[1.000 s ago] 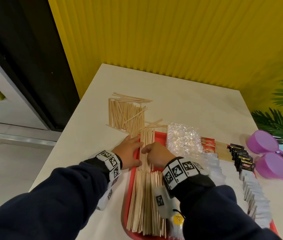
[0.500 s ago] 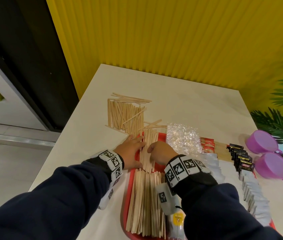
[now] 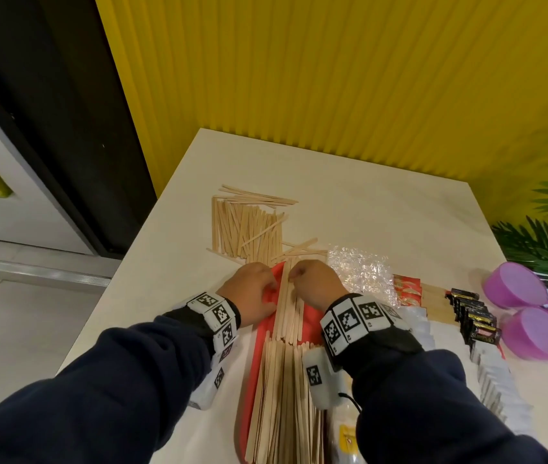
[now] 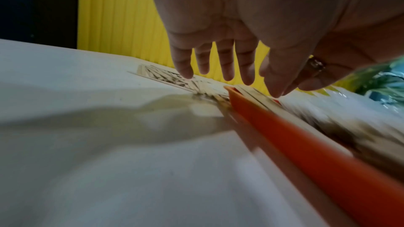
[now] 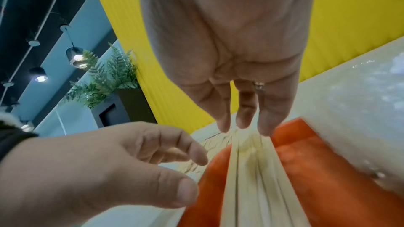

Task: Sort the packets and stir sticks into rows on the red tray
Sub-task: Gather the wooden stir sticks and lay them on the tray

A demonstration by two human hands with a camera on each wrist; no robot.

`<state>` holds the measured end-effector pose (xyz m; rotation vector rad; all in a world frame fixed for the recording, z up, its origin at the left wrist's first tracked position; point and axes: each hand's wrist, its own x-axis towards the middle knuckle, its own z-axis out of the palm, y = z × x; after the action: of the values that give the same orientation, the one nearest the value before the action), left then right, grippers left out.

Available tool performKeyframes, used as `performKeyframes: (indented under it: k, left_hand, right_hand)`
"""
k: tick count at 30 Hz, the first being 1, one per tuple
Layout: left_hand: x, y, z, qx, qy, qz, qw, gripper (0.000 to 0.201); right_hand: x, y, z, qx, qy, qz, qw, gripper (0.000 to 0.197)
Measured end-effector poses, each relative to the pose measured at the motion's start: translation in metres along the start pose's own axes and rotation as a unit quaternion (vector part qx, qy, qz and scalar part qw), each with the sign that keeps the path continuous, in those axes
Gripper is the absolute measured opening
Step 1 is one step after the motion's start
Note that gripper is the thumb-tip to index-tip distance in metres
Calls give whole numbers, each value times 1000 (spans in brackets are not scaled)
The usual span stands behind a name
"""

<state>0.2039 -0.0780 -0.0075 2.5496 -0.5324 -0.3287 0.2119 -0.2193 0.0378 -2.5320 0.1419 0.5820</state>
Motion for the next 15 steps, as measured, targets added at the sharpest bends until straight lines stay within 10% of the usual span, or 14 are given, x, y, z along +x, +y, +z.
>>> performKeyframes:
  k: [7, 15]
  left_hand:
    - [15, -40, -31, -31, 78, -130, 988, 44]
    - [40, -55, -38, 119, -69, -192, 972, 109]
  right_hand:
    - [51, -11, -28, 78, 57, 37, 995, 23]
    - [85, -26, -43, -15, -47, 72, 996, 62]
